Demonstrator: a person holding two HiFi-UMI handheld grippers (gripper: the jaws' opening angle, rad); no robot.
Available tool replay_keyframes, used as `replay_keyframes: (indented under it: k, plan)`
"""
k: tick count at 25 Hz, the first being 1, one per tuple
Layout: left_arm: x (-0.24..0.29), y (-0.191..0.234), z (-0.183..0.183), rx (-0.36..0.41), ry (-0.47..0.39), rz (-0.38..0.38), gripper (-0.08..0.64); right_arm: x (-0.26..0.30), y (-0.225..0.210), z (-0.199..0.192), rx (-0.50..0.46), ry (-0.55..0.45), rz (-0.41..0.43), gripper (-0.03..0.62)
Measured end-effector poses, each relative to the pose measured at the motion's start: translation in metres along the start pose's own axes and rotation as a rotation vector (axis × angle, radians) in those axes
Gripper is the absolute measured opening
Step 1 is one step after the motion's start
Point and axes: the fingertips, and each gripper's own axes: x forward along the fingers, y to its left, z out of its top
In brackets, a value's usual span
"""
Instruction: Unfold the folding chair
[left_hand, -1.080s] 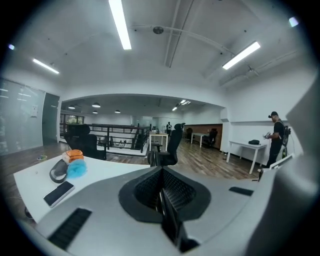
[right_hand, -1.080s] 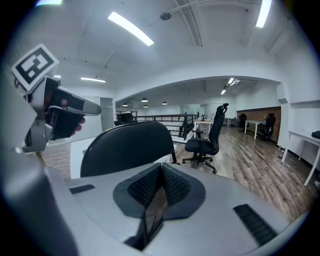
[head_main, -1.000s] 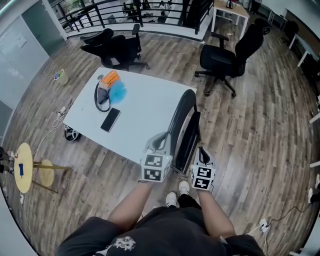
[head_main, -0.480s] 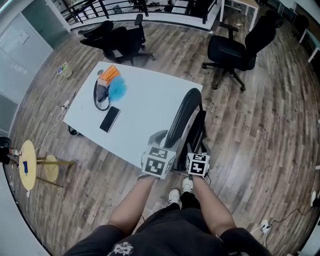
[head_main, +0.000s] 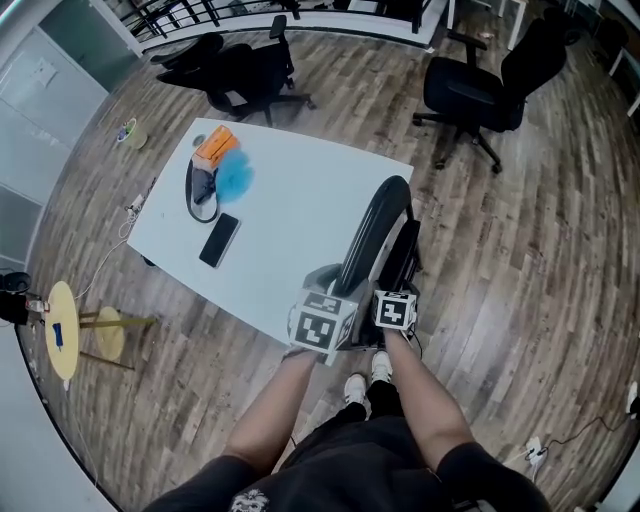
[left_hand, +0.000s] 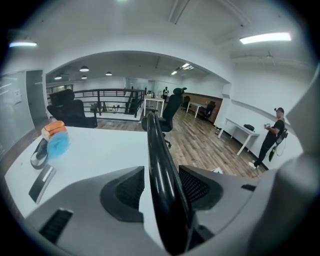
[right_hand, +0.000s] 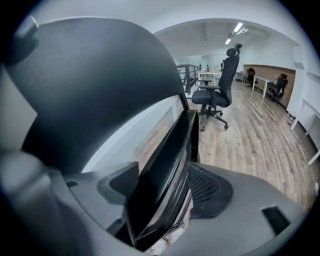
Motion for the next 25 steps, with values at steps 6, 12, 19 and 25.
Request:
replay_keyframes:
  k: [6,12,19,25]
  plan:
    - [0.008,-0.009,-0.005,-0.026,0.039,-0.043,0.216,0.017,0.007,-0.001,-0.041,0.058,-0.001,0.296]
    - [0.01,-0.009,-0.011,0.003,0.057,-0.015,0.149,0.022,0.002,-0.004,-0.012,0.061,-0.002,0.305]
    - [0.006,-0.009,-0.008,-0.022,0.048,-0.078,0.115,0.014,-0.017,-0.013,0.054,0.048,0.026,0.327]
    - [0.006,-0.021,-0.007,-0.03,0.038,-0.126,0.109,0.001,-0.038,-0.016,0.04,0.029,0.022,0.327]
